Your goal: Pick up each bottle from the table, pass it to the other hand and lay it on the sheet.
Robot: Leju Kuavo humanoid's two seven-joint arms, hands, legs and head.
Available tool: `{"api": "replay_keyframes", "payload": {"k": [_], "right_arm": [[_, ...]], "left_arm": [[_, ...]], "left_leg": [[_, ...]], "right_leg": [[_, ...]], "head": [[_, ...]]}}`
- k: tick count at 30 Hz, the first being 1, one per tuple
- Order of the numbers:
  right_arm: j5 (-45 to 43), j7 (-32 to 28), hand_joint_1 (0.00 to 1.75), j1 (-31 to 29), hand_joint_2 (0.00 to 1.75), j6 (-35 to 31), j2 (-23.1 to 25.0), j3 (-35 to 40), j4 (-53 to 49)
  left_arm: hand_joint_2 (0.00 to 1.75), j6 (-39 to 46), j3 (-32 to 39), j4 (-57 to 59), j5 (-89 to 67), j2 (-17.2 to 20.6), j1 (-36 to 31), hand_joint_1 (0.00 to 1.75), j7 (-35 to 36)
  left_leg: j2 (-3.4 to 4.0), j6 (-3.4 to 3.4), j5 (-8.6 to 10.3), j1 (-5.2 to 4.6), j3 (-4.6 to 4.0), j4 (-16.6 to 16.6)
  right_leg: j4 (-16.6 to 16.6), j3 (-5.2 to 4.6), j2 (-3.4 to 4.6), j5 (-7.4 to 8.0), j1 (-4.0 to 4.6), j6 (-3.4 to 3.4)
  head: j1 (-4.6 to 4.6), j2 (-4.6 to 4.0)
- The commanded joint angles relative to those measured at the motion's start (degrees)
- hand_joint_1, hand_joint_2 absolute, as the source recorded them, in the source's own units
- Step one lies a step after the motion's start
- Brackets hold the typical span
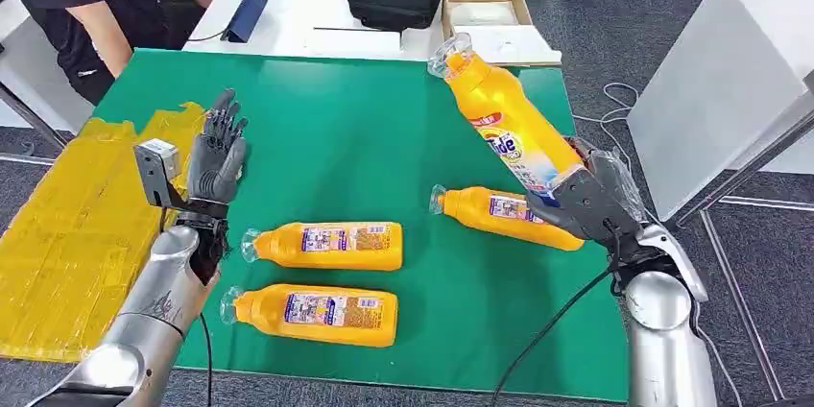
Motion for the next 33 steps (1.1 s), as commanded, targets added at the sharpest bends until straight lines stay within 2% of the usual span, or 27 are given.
{"api": "replay_keyframes", "payload": {"k": [1, 5, 6, 7, 10, 14, 18, 20, 24, 26, 33], "right_arm": [[-4.5, 0.1, 1.73, -14.3, 1.75, -2.0, 2.3, 6.6, 16.8], [-4.4, 3.0, 1.75, -23.5, 1.75, -8.9, 7.2, 14.2, 28.9], [-6.8, 3.6, 1.71, -25.9, 1.75, -9.5, 8.1, 15.7, 32.3], [-9.3, 3.9, 1.75, -28.8, 1.75, -10.2, 8.9, 18.5, 36.5], [-14.2, 4.1, 1.75, -31.5, 1.75, -11.0, 11.9, 22.5, 43.0], [-14.6, 7.1, 1.75, -31.8, 1.75, -16.8, 15.9, 29.6, 44.8], [-14.5, 10.2, 1.75, -31.8, 1.75, -20.2, 20.5, 36.4, 46.3], [-16.6, 10.7, 1.75, -32.0, 1.75, -22.1, 20.5, 39.1, 47.2], [-17.4, 9.8, 1.75, -32.9, 1.75, -22.5, 20.3, 39.3, 48.7], [-17.8, 10.1, 1.75, -31.9, 1.75, -22.1, 20.5, 41.8, 48.4], [-26.4, 14.0, 1.75, -32.3, 1.75, -24.5, 20.5, 57.4, 51.0]], "left_arm": [[1.75, -0.8, 1.3, -0.4, 0.0, -1.1, -0.5, 0.0, 0.7], [1.75, -4.6, 0.2, -3.2, 2.3, -3.0, 0.3, 0.0, 2.6], [1.75, -5.9, -0.7, -2.6, 3.5, -3.2, -0.8, 0.0, 3.5], [1.75, -6.4, -2.0, -2.0, 4.8, -3.5, -2.1, 0.0, 4.2], [1.75, -9.9, -4.8, -2.7, 8.9, -5.1, -3.3, 0.0, 7.1], [1.75, -9.2, -8.6, -6.1, 13.0, -7.8, -3.7, 0.0, 12.3], [1.75, -10.6, -11.6, -6.4, 19.7, -8.8, -3.4, 0.0, 15.6], [1.75, -10.0, -12.8, -6.9, 20.6, -8.3, -3.2, 0.0, 15.6], [1.75, -9.5, -13.8, -7.0, 21.7, -7.6, -3.2, 0.0, 15.4], [1.75, -10.8, -14.4, -7.9, 24.8, -7.6, -2.5, 0.0, 16.8], [1.75, -10.3, -15.2, -12.2, 30.9, -6.9, -1.8, 0.0, 21.0]], "left_leg": [[0.33, -0.07, -0.07, 0.01, 0.06, 0.1], [0.54, -0.06, -0.07, 0.02, 0.09, 0.0], [0.7, -0.07, -0.1, 0.04, 0.1, 0.1], [0.58, -0.05, -0.04, 0.02, 0.01, 0.1], [0.47, -0.05, 0.06, 0.1, -0.06, 0.1], [0.25, -0.06, 0.13, 0.1, -0.02, 0.1], [0.36, -0.07, 0.05, 0.08, 0.0, 0.1], [0.31, -0.07, 0.05, 0.07, -0.01, 0.1], [0.15, -0.09, 0.07, 0.11, -0.06, 0.1], [0.13, -0.08, 0.09, 0.1, -0.06, 0.1], [0.2, -0.05, 0.14, 0.08, -0.19, 0.0]], "right_leg": [[0.0, -0.01, 0.26, 0.04, 0.03, -0.11], [0.0, -0.02, 0.46, 0.08, -0.06, -0.12], [0.1, -0.05, 0.58, 0.09, -0.04, -0.14], [0.1, -0.12, 0.46, 0.09, -0.06, -0.1], [0.1, -0.15, 0.32, 0.08, 0.0, -0.09], [0.1, -0.08, 0.11, 0.01, 0.01, -0.08], [0.1, -0.07, 0.23, -0.03, -0.01, -0.1], [0.1, -0.03, 0.16, -0.05, -0.03, -0.11], [0.1, -0.06, -0.01, -0.08, 0.02, -0.14], [0.1, -0.06, -0.02, -0.05, 0.02, -0.12], [0.0, -0.23, 0.08, 0.01, -0.01, -0.06]], "head": [[0.02, 0.0], [0.02, 0.0], [0.02, 0.0], [0.0, 0.0], [0.04, 0.0], [0.02, 0.0], [0.02, 0.0], [0.02, 0.0], [0.02, 0.0], [0.02, 0.0], [0.02, 0.0]]}}
